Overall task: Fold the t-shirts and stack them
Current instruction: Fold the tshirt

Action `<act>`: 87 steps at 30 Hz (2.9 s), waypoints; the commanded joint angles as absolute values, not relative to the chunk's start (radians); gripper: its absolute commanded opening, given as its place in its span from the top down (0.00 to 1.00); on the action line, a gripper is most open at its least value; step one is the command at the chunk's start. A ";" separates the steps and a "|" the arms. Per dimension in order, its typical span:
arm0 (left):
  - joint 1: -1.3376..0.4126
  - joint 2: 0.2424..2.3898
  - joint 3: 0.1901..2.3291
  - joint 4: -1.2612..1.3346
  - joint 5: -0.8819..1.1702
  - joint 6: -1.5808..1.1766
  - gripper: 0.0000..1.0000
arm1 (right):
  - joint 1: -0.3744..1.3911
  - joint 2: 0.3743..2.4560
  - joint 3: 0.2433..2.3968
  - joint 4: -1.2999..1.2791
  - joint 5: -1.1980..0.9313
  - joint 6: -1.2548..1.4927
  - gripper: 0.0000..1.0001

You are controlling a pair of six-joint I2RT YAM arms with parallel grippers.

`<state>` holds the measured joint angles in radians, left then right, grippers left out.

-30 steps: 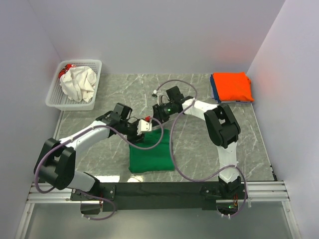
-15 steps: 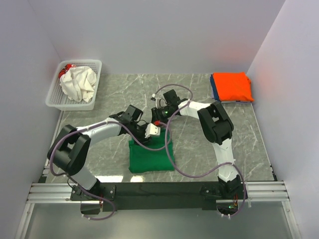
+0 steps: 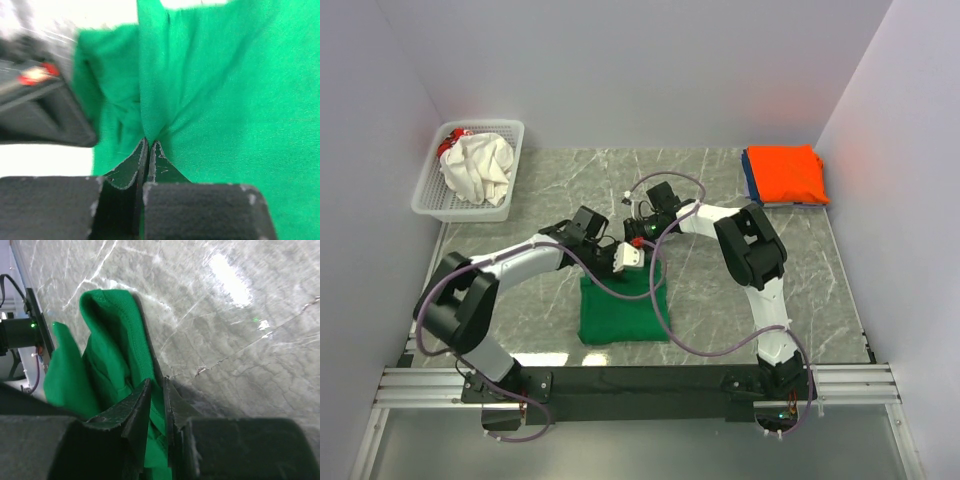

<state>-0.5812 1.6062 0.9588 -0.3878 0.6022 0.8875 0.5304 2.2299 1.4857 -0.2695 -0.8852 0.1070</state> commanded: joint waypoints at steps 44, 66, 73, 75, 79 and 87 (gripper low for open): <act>-0.379 1.631 1.115 -0.282 0.675 0.826 0.55 | 0.290 2.034 1.614 -0.468 -0.799 0.057 0.44; -0.160 1.595 0.884 -0.242 0.733 0.141 0.46 | 0.342 1.956 1.252 -0.310 -0.847 0.141 0.43; -0.153 1.680 0.920 -0.207 0.696 0.117 0.48 | 0.356 2.009 1.282 -0.311 -0.818 0.120 0.56; -0.153 1.695 0.928 -0.203 0.678 0.115 0.54 | 0.356 2.005 1.282 -0.305 -0.801 0.118 0.68; -0.153 1.771 0.974 -0.221 0.614 0.118 0.70 | 0.356 1.977 1.313 -0.314 -0.756 0.097 0.89; -0.153 1.867 1.046 -0.259 0.568 0.144 0.83 | 0.370 1.982 1.373 -0.322 -0.654 0.068 1.00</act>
<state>-0.1558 1.8267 1.0199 -0.2512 0.6395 0.1268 0.3580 1.9972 1.3201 -0.3344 -0.7136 0.0994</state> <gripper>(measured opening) 0.180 0.028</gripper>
